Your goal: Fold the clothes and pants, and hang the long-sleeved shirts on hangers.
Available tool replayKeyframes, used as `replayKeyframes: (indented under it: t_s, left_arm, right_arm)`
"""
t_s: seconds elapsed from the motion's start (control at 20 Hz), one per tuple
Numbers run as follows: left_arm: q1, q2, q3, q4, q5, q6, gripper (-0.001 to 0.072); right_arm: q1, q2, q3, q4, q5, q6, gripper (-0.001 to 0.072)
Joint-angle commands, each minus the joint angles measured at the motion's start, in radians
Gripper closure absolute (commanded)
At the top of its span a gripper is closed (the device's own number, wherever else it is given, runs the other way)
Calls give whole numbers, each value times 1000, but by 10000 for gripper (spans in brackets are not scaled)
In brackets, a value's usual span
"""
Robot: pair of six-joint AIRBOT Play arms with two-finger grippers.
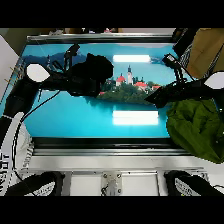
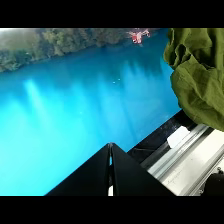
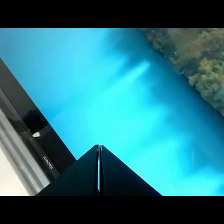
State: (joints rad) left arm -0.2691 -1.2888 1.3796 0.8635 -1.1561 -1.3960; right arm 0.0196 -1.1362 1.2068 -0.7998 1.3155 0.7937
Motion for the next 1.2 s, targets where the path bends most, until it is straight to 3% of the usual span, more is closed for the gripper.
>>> replayKeyframes:
  t_s: [0.0, 0.6, 0.65, 0.7, 0.75, 0.9, 1.05, 1.15]
  left_arm:
    - [1, -1, 1, 0, 0, 0, 696]
    - [1, -1, 1, 4, 29, 1, 696]
    - [2, -1, 1, 17, 68, 13, 612]
    - [8, -1, 2, 43, 129, 47, 81]
    - [16, -1, 2, 90, 204, 64, 15]
    - [62, -62, 31, 336, 400, 60, 16]
    - [121, -266, 179, 485, 387, 57, 16]
    - [152, -423, 301, 507, 352, 56, 16]
  right_arm:
    - [1, -1, 1, 0, 0, 0, 698]
    - [1, -1, 1, 0, 0, 0, 698]
    - [1, -1, 1, 0, 0, 0, 698]
    - [1, -1, 1, 0, 0, 0, 698]
    - [1, -1, 1, 1, 0, 0, 698]
    - [1, -1, 1, 0, 0, 0, 698]
    - [1, -1, 1, 0, 0, 0, 698]
    - [1, -1, 1, 0, 0, 0, 698]
